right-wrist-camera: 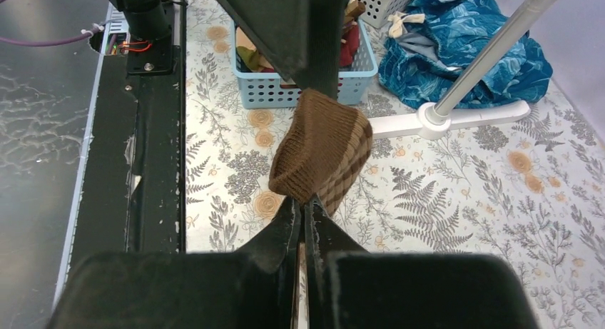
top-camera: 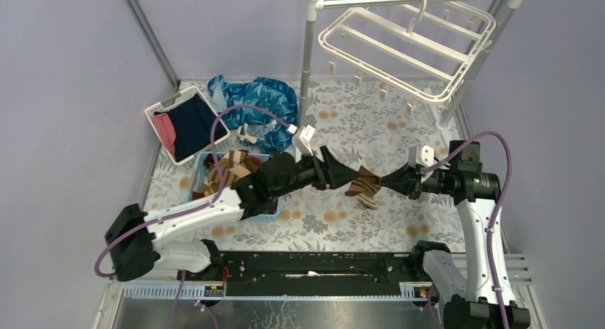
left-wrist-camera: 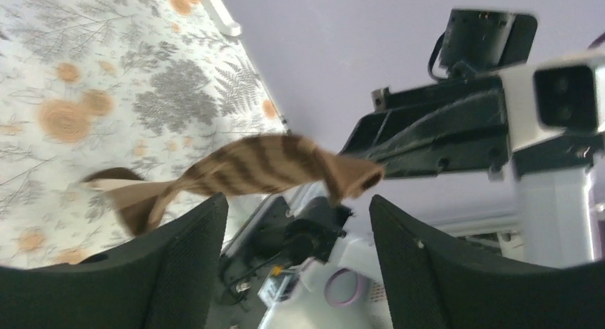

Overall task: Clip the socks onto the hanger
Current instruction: Pick up the sock from the bin.

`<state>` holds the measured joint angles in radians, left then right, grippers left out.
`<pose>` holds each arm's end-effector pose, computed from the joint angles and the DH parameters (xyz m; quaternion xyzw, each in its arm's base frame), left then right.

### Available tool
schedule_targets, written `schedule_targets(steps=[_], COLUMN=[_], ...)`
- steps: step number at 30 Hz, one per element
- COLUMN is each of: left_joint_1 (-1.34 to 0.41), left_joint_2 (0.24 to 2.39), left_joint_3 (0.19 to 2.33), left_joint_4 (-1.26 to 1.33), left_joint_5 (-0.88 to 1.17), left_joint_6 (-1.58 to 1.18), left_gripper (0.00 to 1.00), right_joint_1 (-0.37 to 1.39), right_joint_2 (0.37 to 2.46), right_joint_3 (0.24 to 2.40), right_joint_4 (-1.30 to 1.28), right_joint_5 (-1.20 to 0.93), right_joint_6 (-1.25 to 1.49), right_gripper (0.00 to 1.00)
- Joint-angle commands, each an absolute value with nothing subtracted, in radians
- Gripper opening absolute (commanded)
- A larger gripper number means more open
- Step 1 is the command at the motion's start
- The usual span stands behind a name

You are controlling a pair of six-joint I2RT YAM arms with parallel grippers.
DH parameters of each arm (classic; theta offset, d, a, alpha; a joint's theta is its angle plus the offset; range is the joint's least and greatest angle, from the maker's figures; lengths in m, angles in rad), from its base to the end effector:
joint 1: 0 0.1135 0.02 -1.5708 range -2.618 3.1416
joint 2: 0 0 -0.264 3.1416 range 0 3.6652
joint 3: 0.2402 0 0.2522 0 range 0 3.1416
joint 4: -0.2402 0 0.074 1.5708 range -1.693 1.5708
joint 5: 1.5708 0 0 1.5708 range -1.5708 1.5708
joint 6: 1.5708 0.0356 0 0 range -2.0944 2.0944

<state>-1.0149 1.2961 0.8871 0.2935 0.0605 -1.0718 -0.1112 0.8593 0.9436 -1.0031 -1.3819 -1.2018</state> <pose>0.1595 -0.2609 0.3126 -0.0011 0.7467 -0.5858 0.3151 0.1387 0.0197 0.3297 -0.5531 0.5183 0.3276 0.5640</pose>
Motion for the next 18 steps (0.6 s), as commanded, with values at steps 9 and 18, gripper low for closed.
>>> schedule_targets(steps=[9,18], left_joint_1=[-1.034,-1.034], left_joint_2=[0.952,1.21], left_joint_3=[0.363,0.438], left_joint_4=[0.875,1.133], left_joint_5=[0.253,0.312], left_joint_6=[-0.056,0.181], left_gripper=[0.99,0.99], right_joint_1=[-0.052,-0.011], right_joint_2=[0.891,0.915], right_joint_3=[0.95,0.919], right_joint_4=[-1.237,-1.237], right_joint_5=[-1.416,-1.419], right_joint_6=[-1.422,-1.444], right_gripper=[0.0,0.0])
